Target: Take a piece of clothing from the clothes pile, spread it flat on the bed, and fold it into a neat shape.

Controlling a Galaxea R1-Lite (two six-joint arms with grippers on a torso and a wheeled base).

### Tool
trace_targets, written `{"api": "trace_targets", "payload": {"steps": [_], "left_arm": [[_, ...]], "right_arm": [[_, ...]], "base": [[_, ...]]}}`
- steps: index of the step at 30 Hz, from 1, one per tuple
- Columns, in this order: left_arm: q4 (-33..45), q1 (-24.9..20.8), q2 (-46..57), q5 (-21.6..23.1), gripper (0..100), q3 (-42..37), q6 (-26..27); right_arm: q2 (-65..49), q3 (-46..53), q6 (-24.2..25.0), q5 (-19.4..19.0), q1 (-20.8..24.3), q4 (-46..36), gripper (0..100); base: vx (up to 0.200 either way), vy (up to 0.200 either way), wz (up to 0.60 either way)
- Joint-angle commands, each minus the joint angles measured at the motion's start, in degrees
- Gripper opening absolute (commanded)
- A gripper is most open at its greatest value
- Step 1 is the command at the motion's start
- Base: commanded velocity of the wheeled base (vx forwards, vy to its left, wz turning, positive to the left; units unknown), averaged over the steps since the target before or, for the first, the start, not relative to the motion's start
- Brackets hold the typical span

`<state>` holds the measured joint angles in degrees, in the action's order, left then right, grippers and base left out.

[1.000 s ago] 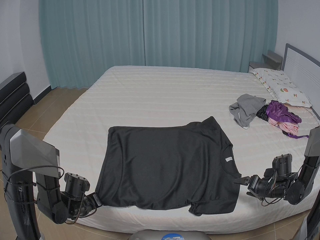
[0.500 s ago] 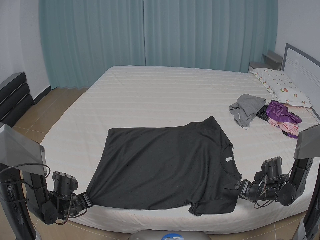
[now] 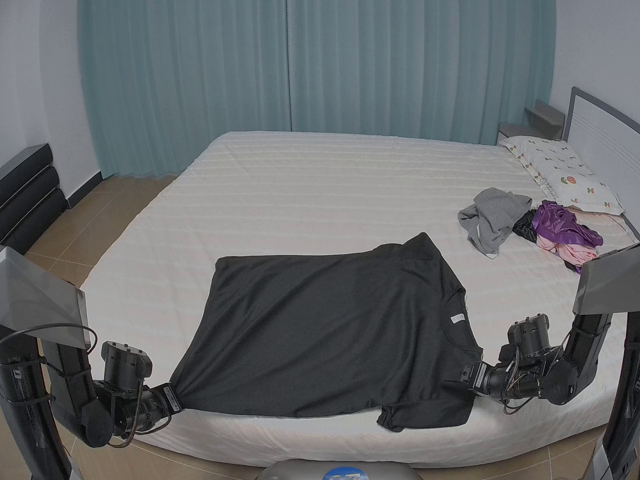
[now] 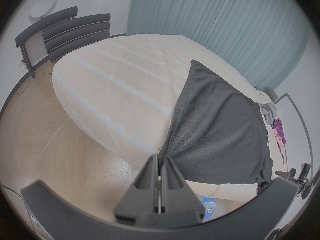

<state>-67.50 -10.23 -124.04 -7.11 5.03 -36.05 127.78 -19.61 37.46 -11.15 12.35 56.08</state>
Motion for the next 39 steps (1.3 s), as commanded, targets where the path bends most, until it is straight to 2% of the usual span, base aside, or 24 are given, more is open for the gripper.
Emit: {"api": "trace_targets", "payload": {"steps": [1,4,5,13,15,19,23,33,39], "left_arm": [[-0.09,0.12,-0.5,0.08,0,0.06,-0.08],[-0.18,0.03,-0.5,0.08,0,0.24,-0.08],[-0.09,0.12,-0.59,0.16,0,0.24,-0.16],[-0.18,0.03,-1.47,0.25,0,0.77,-0.51],[-0.35,0.03,-2.44,0.25,0,2.26,-0.87],[-1.23,0.03,-4.28,-0.19,0,4.98,-4.29],[-2.9,0.12,-4.54,-0.1,0,5.51,-5.52],[-7.65,0.12,-7.62,-0.28,0,6.39,-6.84],[-8.79,0.47,-8.85,-0.89,0,7.09,-7.11]], "right_arm": [[1.51,-2.01,-0.55,2.01,0.31,-1.15,100],[2.74,-2.97,-1.25,3.07,0.4,-1.06,100],[2.74,-3.06,-1.25,3.07,0.4,-1.06,0],[3.26,-5.79,-0.9,3.07,-0.57,-0.79,0],[2.12,-7.1,0.33,2.45,-2.07,-0.79,0],[0.36,-9.13,2.97,1.75,-3.38,-0.79,0],[0.01,-12.11,4.11,1.66,-4.88,-0.88,0],[3.09,-19.67,4.37,1.84,-4.97,-1.67,0],[6.69,-27.41,4.37,2.1,-4.79,-4.05,0]], "base": [[0.0,0.0,0.0],[0.0,0.0,0.0],[0.0,0.0,0.0],[0.0,0.0,0.0],[0.0,0.0,0.0],[0.0,0.0,0.0],[0.0,0.0,0.0],[0.0,0.0,0.0],[0.0,0.0,0.0]]}}
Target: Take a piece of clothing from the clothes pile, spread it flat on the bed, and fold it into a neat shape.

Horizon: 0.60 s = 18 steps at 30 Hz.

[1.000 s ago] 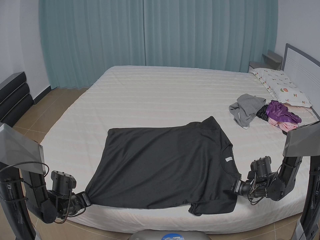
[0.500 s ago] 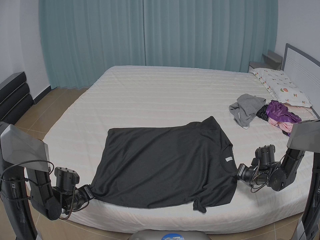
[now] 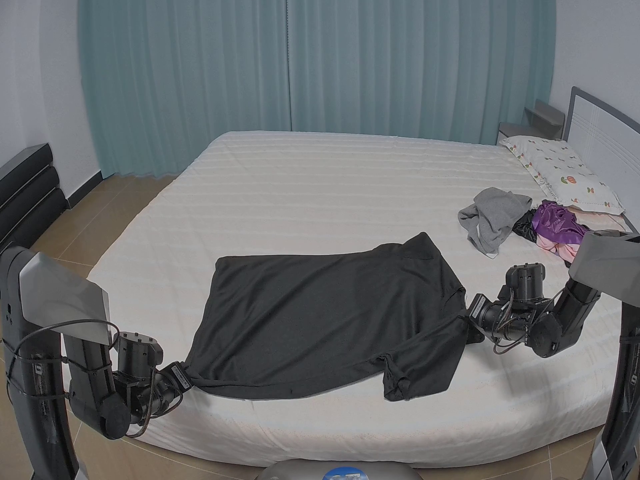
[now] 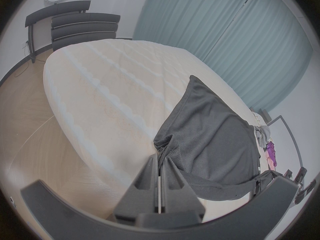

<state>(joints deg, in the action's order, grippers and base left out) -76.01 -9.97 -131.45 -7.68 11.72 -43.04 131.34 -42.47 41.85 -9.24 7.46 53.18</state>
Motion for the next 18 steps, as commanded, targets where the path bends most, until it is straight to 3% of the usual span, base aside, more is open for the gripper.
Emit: {"api": "trace_targets", "payload": {"steps": [1,7,8,15,18], "left_arm": [[-0.28,0.22,-1.44,-0.32,0,0.41,-0.11],[-0.37,0.22,-2.14,-0.32,0,0.41,-0.11],[-0.37,0.22,-2.23,-0.32,0,0.41,-0.11],[-0.37,0.22,-2.49,-0.32,0,0.41,-0.11],[-0.37,0.22,-2.49,-0.32,0,0.24,-0.11]], "right_arm": [[3.66,-6.04,-0.01,0.19,0.1,-1.85,0],[7.44,-12.2,-0.45,0.45,0.45,-5.27,0],[8.05,-12.64,-0.63,0.54,0.45,-5.45,100],[8.32,-12.37,-2.3,0.36,0.71,-4.31,100],[4.71,-6.92,-4.23,-0.6,0.27,-0.27,100]], "base": [[0.0,0.0,0.0],[0.0,0.0,0.0],[0.0,0.0,0.0],[0.0,0.0,0.0],[0.0,0.0,0.0]]}}
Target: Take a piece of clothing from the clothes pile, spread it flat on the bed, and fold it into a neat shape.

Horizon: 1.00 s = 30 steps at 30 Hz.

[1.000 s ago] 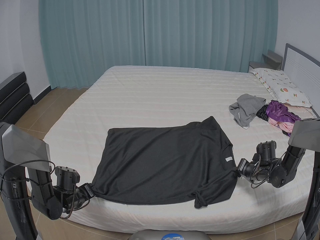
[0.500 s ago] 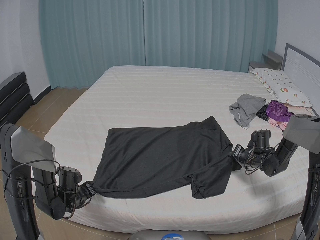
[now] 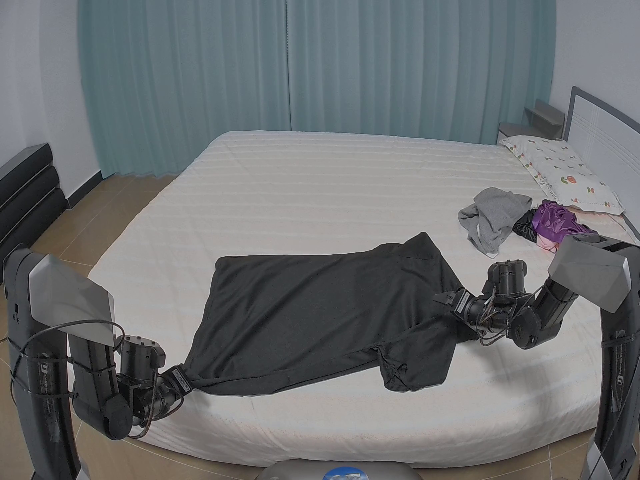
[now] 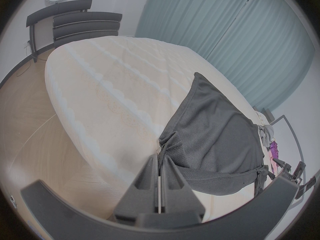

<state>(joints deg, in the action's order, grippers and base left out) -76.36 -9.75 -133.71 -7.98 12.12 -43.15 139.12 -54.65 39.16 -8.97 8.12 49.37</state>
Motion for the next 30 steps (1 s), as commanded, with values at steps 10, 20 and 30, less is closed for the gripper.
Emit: {"api": "trace_targets", "payload": {"steps": [10,20,30], "left_arm": [[-0.02,0.0,0.29,0.07,0,-0.78,-0.09],[-0.02,-0.09,0.29,0.07,0,-1.04,-0.09],[-0.02,-0.09,0.38,0.07,0,-1.04,-0.09]], "right_arm": [[-9.04,22.31,-4.62,-5.09,2.6,7.32,100],[-7.02,25.03,-4.79,-5.35,6.56,8.9,100],[-4.12,22.04,-6.2,-4.21,7.97,8.2,100]], "base": [[0.0,0.0,0.0],[0.0,0.0,0.0],[0.0,0.0,0.0]]}}
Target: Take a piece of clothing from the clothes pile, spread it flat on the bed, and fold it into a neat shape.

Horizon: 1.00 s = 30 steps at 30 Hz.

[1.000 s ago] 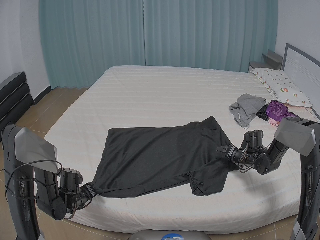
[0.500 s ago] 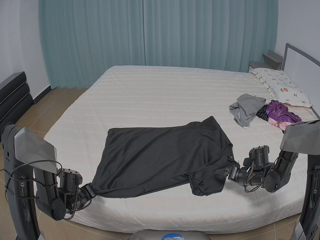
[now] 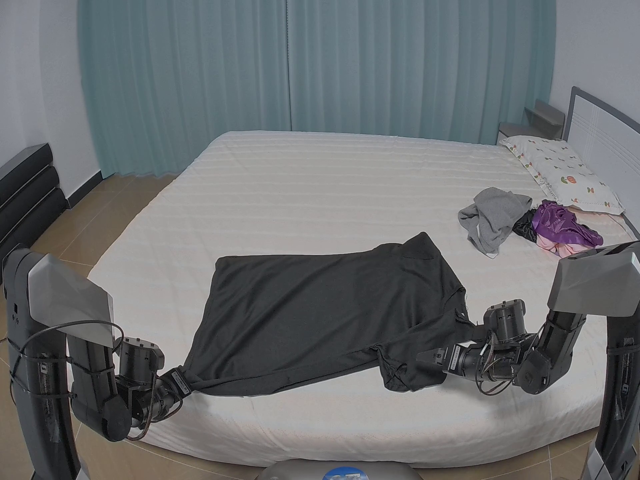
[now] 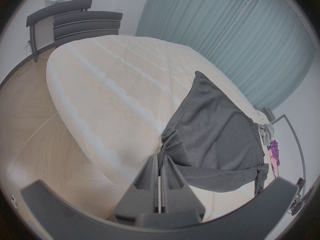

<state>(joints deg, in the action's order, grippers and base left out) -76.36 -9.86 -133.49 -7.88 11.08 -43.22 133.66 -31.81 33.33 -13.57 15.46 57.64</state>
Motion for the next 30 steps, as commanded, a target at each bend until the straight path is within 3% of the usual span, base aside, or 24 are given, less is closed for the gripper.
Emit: {"api": "trace_targets", "payload": {"steps": [1,2,9,18,27,30], "left_arm": [[0.07,0.02,0.16,-0.04,0,-0.01,0.06],[-0.02,0.02,0.16,-0.04,0,-0.01,0.06],[-0.02,-0.25,0.16,0.05,0,-0.89,0.24],[-0.19,-0.6,0.68,0.05,0,-2.64,1.29],[-0.19,-0.6,2.71,0.14,0,-5.72,5.33],[-0.19,-0.6,2.62,0.05,0,-6.25,5.51]], "right_arm": [[1.69,-1.07,-0.37,0.91,0.8,-0.16,100],[2.05,-1.33,-0.46,1.79,0.89,-0.24,0],[2.05,-1.15,-1.16,3.2,1.33,-0.24,0],[-3.32,6.32,-1.07,2.23,-3.24,0.28,0],[-12.9,17.3,-1.16,-4.63,-8.07,0.28,0],[-15.62,24.07,-4.06,-5.86,-8.6,0.46,0]], "base": [[0.0,0.0,0.0],[0.0,0.0,0.0],[0.0,0.0,0.0],[0.0,0.0,0.0],[0.0,0.0,0.0],[0.0,0.0,0.0]]}}
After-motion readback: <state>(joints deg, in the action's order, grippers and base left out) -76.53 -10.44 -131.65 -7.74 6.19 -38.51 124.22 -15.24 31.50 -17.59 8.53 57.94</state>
